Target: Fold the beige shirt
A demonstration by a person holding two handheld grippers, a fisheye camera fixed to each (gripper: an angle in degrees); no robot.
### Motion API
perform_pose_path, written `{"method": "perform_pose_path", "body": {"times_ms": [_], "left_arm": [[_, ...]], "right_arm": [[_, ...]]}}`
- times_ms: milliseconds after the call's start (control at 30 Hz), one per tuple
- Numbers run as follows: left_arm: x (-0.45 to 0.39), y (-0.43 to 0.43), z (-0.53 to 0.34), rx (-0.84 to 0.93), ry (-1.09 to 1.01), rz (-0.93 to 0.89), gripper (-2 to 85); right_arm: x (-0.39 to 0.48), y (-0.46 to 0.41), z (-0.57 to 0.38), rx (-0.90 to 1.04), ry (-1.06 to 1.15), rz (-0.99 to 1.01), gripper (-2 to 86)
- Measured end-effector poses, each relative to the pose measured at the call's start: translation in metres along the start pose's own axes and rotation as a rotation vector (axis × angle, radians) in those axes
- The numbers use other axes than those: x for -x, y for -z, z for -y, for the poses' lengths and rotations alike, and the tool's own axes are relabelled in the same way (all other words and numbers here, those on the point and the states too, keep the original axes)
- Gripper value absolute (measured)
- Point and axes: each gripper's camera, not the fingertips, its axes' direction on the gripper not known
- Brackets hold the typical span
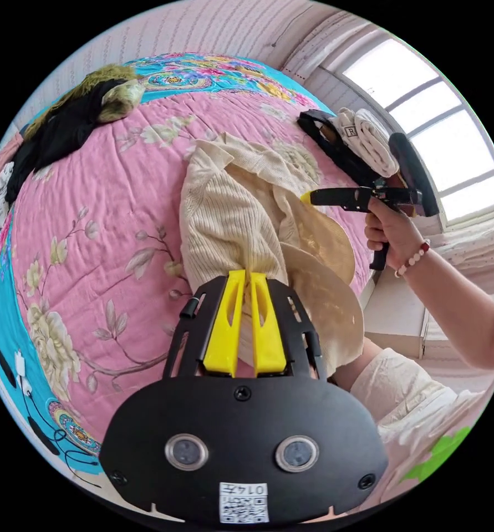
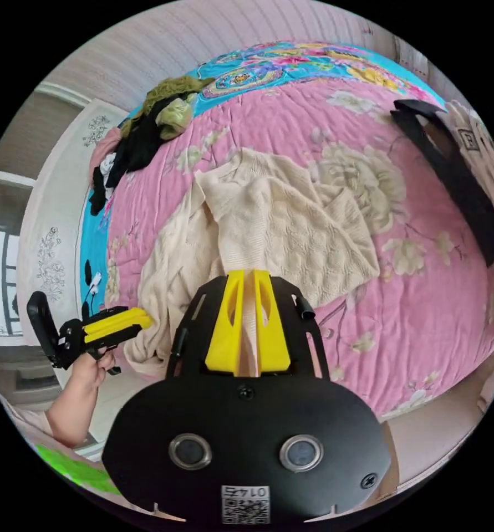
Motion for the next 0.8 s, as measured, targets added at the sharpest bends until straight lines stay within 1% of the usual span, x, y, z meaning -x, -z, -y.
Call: {"method": "perform_pose_path", "body": {"times_ms": [33, 67, 167, 200, 300, 333, 367, 400, 433, 467, 500, 533, 567, 633, 700, 733, 767, 800], "left_arm": [[0.005, 0.000, 0.000, 0.005, 0.029, 0.022, 0.0], [0.007, 0.002, 0.000, 0.006, 0.042, 0.036, -0.2], [0.023, 0.012, -0.002, 0.008, 0.108, 0.116, -0.6], [0.030, 0.015, -0.003, 0.008, 0.136, 0.124, -0.6], [0.045, 0.018, -0.002, 0.015, 0.210, 0.145, -0.5], [0.048, 0.020, 0.000, 0.006, 0.226, 0.113, -0.4], [0.048, 0.022, 0.001, -0.007, 0.227, 0.088, -0.3], [0.046, 0.026, 0.006, -0.020, 0.219, 0.025, 0.1], [0.041, 0.030, 0.012, -0.036, 0.195, -0.041, 0.7], [0.037, 0.031, 0.015, -0.044, 0.184, -0.066, 1.1], [0.027, 0.034, 0.023, -0.059, 0.148, -0.094, 2.4], [0.014, 0.037, 0.032, -0.073, 0.110, -0.087, 4.1], [0.008, 0.039, 0.036, -0.081, 0.093, -0.072, 4.5], [-0.015, 0.036, 0.054, -0.061, 0.021, 0.054, 5.7], [-0.022, 0.023, 0.067, -0.013, 0.006, 0.162, 6.1], [-0.023, 0.012, 0.074, 0.026, 0.001, 0.197, 5.8], [-0.023, 0.006, 0.077, 0.041, 0.001, 0.207, 5.5], [-0.021, -0.004, 0.081, 0.067, 0.009, 0.212, 4.4]], "right_arm": [[-0.018, -0.005, -0.001, 0.081, -0.039, 0.109, 0.6], [-0.034, 0.004, -0.007, 0.049, -0.076, 0.180, -0.1], [-0.071, 0.046, -0.029, -0.063, -0.124, 0.213, -0.4], [-0.079, 0.056, -0.035, -0.082, -0.128, 0.211, -0.3], [-0.122, 0.101, -0.067, -0.158, -0.199, 0.089, -0.1], [-0.138, 0.115, -0.080, -0.169, -0.219, 0.046, 0.3], [-0.151, 0.123, -0.089, -0.147, -0.210, 0.061, 0.8], [-0.155, 0.124, -0.092, -0.129, -0.198, 0.088, 1.2], [-0.158, 0.125, -0.095, -0.135, -0.163, 0.163, 6.4], [-0.154, 0.121, -0.093, -0.149, -0.155, 0.234, 16.1], [-0.151, 0.116, -0.089, -0.128, -0.162, 0.246, 19.7], [-0.139, 0.103, -0.079, -0.057, -0.107, 0.244, 26.7], [-0.126, 0.091, -0.068, -0.008, -0.017, 0.243, 26.8], [-0.114, 0.072, -0.057, 0.030, 0.021, 0.231, 26.0], [-0.110, 0.053, -0.049, 0.082, 0.021, 0.197, 20.9], [-0.111, 0.045, -0.047, 0.126, -0.011, 0.139, 14.6], [-0.111, 0.048, -0.047, 0.130, -0.009, 0.079, 6.5], [-0.112, 0.054, -0.049, 0.115, 0.001, 0.080, 6.1]]}}
